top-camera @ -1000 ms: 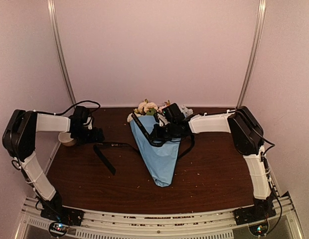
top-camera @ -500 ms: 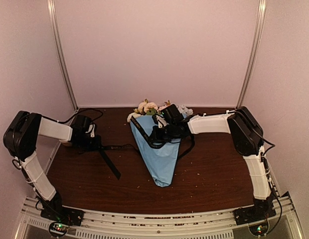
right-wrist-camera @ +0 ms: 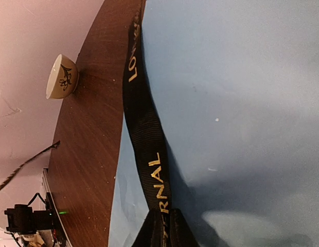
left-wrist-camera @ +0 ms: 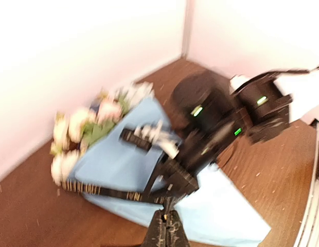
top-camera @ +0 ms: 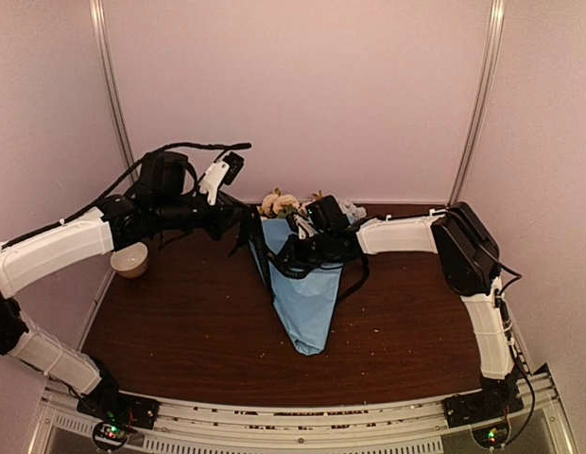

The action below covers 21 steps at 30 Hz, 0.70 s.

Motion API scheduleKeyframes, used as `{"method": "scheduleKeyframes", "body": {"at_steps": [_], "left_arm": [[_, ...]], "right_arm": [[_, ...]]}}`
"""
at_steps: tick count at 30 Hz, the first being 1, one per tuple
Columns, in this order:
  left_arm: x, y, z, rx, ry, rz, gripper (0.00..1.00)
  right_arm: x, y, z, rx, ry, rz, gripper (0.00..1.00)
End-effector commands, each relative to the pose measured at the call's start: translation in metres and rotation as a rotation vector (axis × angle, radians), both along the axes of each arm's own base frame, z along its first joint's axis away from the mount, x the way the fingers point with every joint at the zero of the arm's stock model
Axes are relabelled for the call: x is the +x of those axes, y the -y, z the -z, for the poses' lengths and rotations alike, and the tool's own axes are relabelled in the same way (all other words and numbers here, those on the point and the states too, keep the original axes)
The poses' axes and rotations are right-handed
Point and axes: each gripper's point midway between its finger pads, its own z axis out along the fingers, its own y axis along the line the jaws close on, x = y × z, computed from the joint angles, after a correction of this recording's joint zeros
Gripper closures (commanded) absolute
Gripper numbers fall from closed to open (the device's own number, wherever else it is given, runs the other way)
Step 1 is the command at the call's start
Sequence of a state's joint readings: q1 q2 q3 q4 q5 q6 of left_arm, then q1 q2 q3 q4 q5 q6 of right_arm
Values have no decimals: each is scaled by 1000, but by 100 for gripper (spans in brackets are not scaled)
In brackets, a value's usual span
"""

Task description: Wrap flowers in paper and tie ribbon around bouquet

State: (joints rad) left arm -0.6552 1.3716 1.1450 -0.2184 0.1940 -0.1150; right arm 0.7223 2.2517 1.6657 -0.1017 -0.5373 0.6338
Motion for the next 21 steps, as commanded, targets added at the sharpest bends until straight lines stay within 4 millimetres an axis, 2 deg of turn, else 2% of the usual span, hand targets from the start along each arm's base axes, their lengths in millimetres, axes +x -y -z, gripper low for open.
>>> {"method": "scheduleKeyframes", "body": {"at_steps": [1,5,9,13,17,21], "left_arm": [[-1,20,-2,21,50,153,100],[15,38,15,25,2,172,100],[38,54,29,15,-33,156,100],[59,65,37,2,-27,127,100],[70,75,50,11,-48,133,100],[79,85,63,22,-67,147,100]], "right_arm": [[1,-10,-57,128,75,-16,84],[2,-5,-83,183,121,10,73],[6,4,-93,194,133,46,70],[9,19,-101,228,123,99,69],[9,37,-111,281,157,137,69],[-4,33,-116,317,188,36,69]]}}
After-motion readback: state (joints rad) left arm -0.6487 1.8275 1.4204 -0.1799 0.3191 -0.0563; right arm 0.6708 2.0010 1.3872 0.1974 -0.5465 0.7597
